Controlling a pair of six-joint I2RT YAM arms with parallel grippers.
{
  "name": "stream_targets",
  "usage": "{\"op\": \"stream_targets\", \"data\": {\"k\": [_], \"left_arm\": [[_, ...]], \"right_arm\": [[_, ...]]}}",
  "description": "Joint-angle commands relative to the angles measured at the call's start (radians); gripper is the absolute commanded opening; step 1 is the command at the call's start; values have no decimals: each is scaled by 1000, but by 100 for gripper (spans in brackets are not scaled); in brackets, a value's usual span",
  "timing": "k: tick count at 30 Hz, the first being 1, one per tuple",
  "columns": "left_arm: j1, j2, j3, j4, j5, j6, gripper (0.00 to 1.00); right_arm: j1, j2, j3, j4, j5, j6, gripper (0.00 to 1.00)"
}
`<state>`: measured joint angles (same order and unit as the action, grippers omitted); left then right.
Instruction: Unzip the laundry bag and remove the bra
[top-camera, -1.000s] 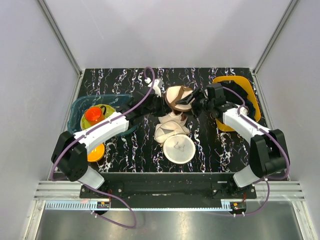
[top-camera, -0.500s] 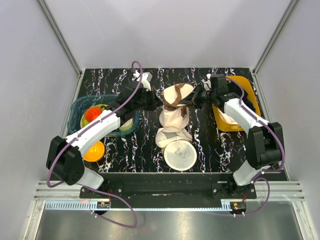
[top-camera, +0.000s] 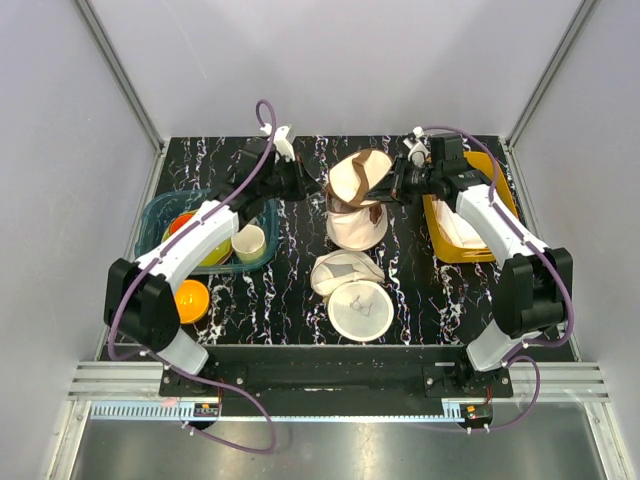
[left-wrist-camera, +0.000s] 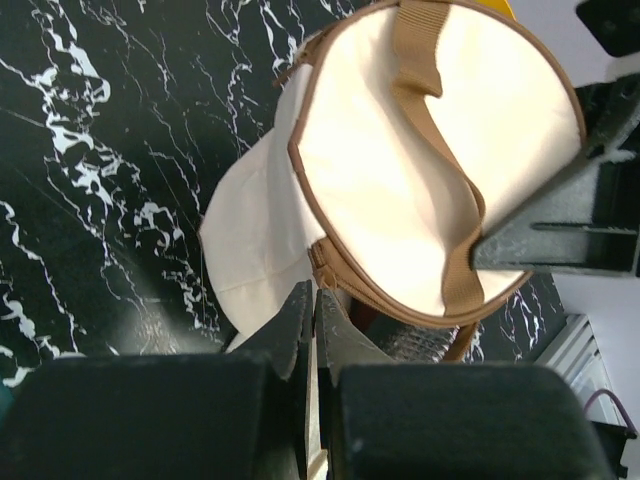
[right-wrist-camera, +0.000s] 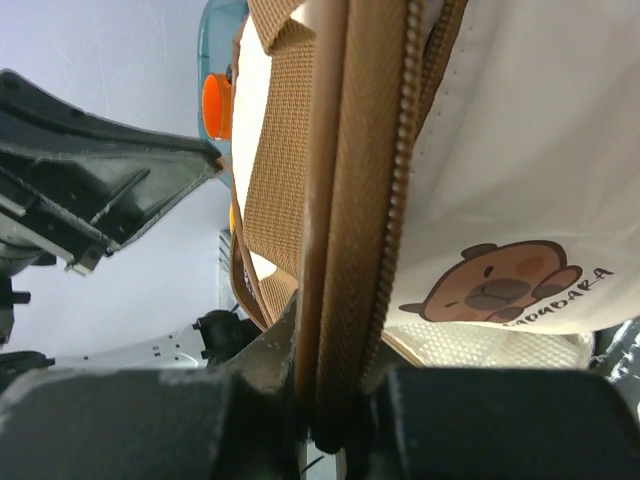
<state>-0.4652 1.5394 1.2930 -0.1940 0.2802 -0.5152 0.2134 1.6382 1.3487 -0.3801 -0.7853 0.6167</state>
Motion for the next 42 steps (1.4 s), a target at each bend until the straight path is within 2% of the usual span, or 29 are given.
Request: {"op": "stream_targets", "data": {"k": [1,4,5,6,7,9,10,18,20,22,23,25,26,27,29,30,32,33,35,36,37,38,39,40,42], "left_arm": [[57,62,112,39,-41,38,0],[56,100,147,42,14,21,0],[50,103,140,53,34,17,0],[46,103,131,59,37,17,0],[42,103,118,64,39,17,0],[34,103,77,91,63,6,0],[31,111,66,106,82,1,0],[16,163,17,143,125,-3,0],[16,153,8,148,122,4,0],[16,149,3,142,123,10,0],[16,145,5,142,128,15,0],[16,142,-1,142,132,20,0],[14,139,-4,142,134,24,0],[16,139,-4,140,134,26,0],[16,142,0,125,139,35,0],[16,143,8,113,139,41,0],[16,148,31,76,142,66,0],[16,145,40,62,139,76,0],[16,143,63,10,107,115,0],[16,143,107,-30,71,127,10],[16,139,126,-101,39,141,38],[16,128,140,-126,-17,171,54],[16,111,147,-137,-39,182,65],[11,69,146,-145,-61,193,84],[-13,35,166,-150,-125,239,98]], "right_arm": [[-29,-21,67,-89,1,-104,0],[-29,-15,78,-106,50,-71,0],[-29,-14,84,-127,99,-61,8],[-29,-11,90,-141,127,-51,26],[-31,-6,92,-158,171,-48,35],[-31,-5,81,-157,199,-32,52],[-29,0,72,-145,222,-23,55],[-29,38,59,-54,293,75,55],[-29,52,63,-40,279,84,52],[-29,66,67,-26,261,89,44],[-29,69,69,-22,259,97,44],[-29,83,81,-17,253,97,49],[-31,92,87,-14,244,100,60],[-31,109,96,-14,238,106,66],[-31,129,116,4,206,130,73],[-28,147,125,12,196,143,72],[-28,160,141,55,169,175,59],[-28,155,142,66,172,186,31],[-25,138,141,90,208,205,2],[-25,115,138,93,222,210,0],[-25,106,135,98,241,212,0],[-23,95,132,98,248,221,0],[-23,74,126,98,259,227,0],[-22,68,121,99,262,233,0],[-11,46,115,105,274,259,0]]}}
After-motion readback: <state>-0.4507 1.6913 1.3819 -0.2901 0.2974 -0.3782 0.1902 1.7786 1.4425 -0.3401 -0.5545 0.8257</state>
